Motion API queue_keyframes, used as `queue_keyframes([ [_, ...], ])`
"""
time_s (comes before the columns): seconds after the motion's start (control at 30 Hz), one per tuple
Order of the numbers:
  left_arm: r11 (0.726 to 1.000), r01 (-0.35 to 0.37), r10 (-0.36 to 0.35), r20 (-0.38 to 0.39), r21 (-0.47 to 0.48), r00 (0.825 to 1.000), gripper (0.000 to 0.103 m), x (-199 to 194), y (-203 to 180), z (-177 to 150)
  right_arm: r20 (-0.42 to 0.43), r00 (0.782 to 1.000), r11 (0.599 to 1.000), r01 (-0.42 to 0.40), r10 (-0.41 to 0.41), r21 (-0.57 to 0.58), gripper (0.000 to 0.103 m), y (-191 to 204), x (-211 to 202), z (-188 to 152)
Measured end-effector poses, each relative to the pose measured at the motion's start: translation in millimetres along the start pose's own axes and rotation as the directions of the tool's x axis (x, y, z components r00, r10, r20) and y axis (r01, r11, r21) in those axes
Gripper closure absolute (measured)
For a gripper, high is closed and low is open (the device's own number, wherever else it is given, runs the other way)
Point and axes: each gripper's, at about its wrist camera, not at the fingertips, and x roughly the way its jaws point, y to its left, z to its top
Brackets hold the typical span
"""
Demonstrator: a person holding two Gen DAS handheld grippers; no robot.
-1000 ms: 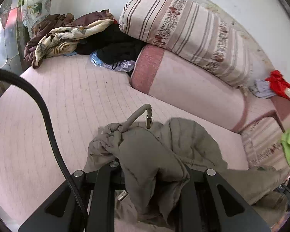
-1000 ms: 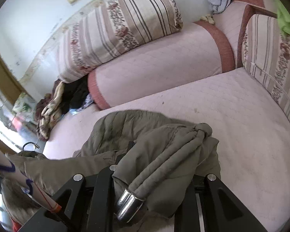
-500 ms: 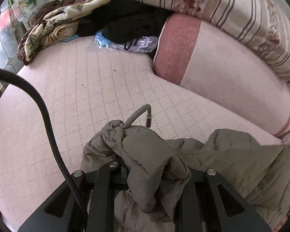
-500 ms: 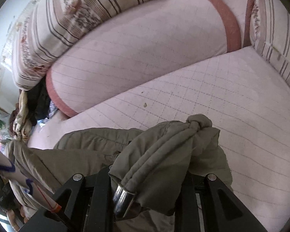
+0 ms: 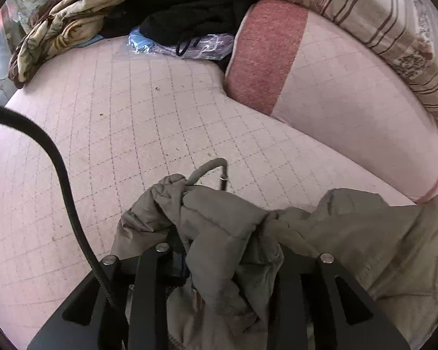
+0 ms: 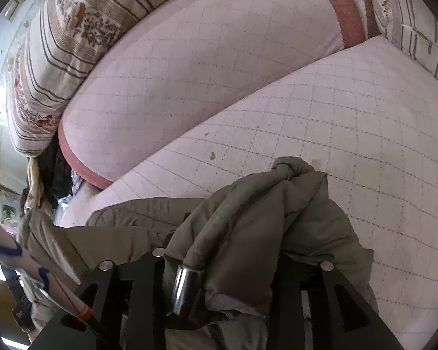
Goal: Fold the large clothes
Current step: 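Lift the hem with both grippers and fold it toward the hood, then release, then press the folded coat flat with both open grippers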
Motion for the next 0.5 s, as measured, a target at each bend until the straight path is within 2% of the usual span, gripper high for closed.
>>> queue_keyframes([
  [0.07,0.999,0.039,-0.039,0.03,-0.002,0.999,0.068,-24,3,2,0.036,0.999,1.0,-0.024,0.025,-0.018,0.045,7,-20,0],
  [0.13,0.995,0.098,-0.098,0.053,-0.008,0.994,0.063,-52,7,3,0.075,0.997,0.999,-0.013,0.016,-0.036,0.035,13,-38,0],
  [0.17,0.993,0.12,-0.119,0.058,-0.012,0.991,0.059,-62,8,4,0.108,0.994,0.999,0.0,0.005,-0.048,0.024,16,-51,0],
  [0.23,0.986,0.166,-0.164,0.06,-0.03,0.985,0.053,-82,11,4,0.191,0.981,0.996,0.047,-0.033,-0.07,0.016,22,-78,-1],
  [0.27,0.98,0.194,-0.192,0.057,-0.042,0.98,0.051,-92,12,4,0.228,0.972,0.993,0.073,-0.051,-0.089,0.016,27,-93,-2],
  [0.37,0.962,0.267,-0.263,0.069,-0.064,0.962,0.045,-115,12,0,0.269,0.96,0.976,0.129,-0.078,-0.177,0.016,47,-123,-14],
  [0.43,0.945,0.319,-0.312,0.097,-0.074,0.945,0.041,-130,13,-1,0.295,0.951,0.946,0.172,-0.088,-0.274,0.016,64,-137,-28],
  [0.5,0.944,0.326,-0.316,0.14,-0.056,0.938,0.037,-149,8,-4,0.308,0.948,0.908,0.2,-0.084,-0.368,0.016,79,-144,-47],
])
